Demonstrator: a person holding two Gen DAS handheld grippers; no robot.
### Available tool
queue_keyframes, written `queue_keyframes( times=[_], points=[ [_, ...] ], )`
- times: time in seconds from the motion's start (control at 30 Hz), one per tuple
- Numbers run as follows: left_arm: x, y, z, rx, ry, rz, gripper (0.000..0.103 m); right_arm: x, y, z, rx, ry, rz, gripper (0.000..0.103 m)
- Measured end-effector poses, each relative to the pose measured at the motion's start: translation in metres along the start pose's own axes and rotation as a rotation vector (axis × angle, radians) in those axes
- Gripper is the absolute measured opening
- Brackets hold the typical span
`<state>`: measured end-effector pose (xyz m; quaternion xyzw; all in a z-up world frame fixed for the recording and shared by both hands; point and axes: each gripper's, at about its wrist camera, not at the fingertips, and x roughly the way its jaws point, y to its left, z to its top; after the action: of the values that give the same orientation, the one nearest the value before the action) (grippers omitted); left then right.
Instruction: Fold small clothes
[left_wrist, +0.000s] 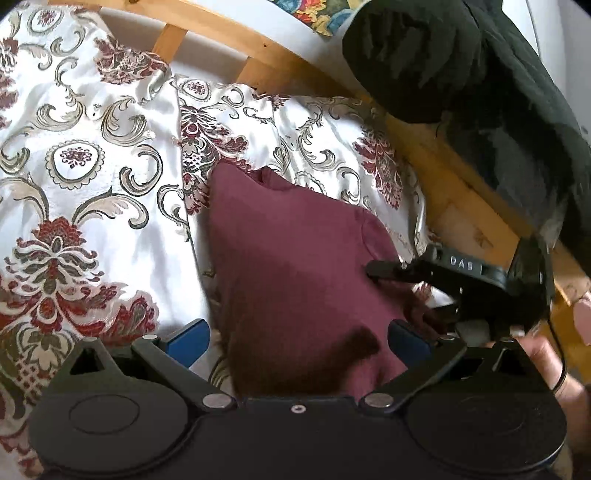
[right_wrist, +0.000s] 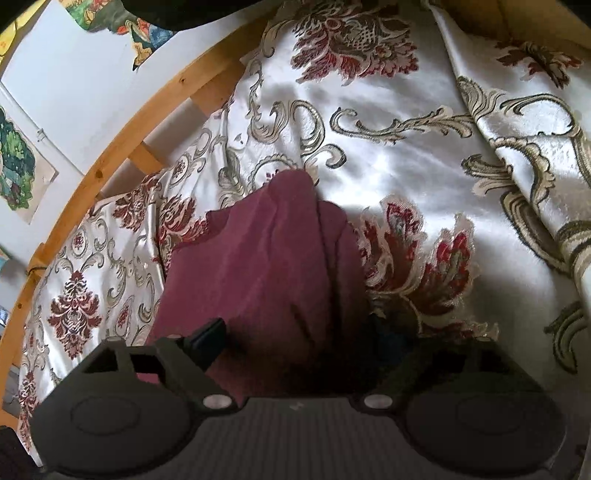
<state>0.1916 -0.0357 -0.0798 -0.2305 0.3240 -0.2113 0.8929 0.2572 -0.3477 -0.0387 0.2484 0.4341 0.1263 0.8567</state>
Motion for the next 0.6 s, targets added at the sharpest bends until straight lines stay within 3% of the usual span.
queue_keyframes(
  times=[0.07, 0.17, 0.27, 0.43, 0.6],
  points=[
    [0.006, 0.004, 0.003, -0.036, 0.013, -0.006, 0.102, -0.002, -0.001, 0.000, 0.001, -0.020, -0.026, 0.072],
    [0.014, 0.014, 0.007, -0.135, 0.025, -0.055, 0.102, -0.006, -0.003, 0.002, -0.001, -0.061, -0.043, 0.059],
    [0.018, 0.016, 0.011, -0.160, 0.020, -0.075, 0.102, -0.006, 0.002, 0.002, -0.032, -0.076, -0.044, 0.048],
    [0.027, 0.020, 0.011, -0.175, 0.068, -0.072, 0.102, -0.005, 0.009, 0.001, -0.074, -0.098, -0.061, 0.041],
    [0.029, 0.021, 0.008, -0.175, 0.079, -0.063, 0.102, -0.003, 0.007, 0.001, -0.063, -0.099, -0.061, 0.040]
  ],
)
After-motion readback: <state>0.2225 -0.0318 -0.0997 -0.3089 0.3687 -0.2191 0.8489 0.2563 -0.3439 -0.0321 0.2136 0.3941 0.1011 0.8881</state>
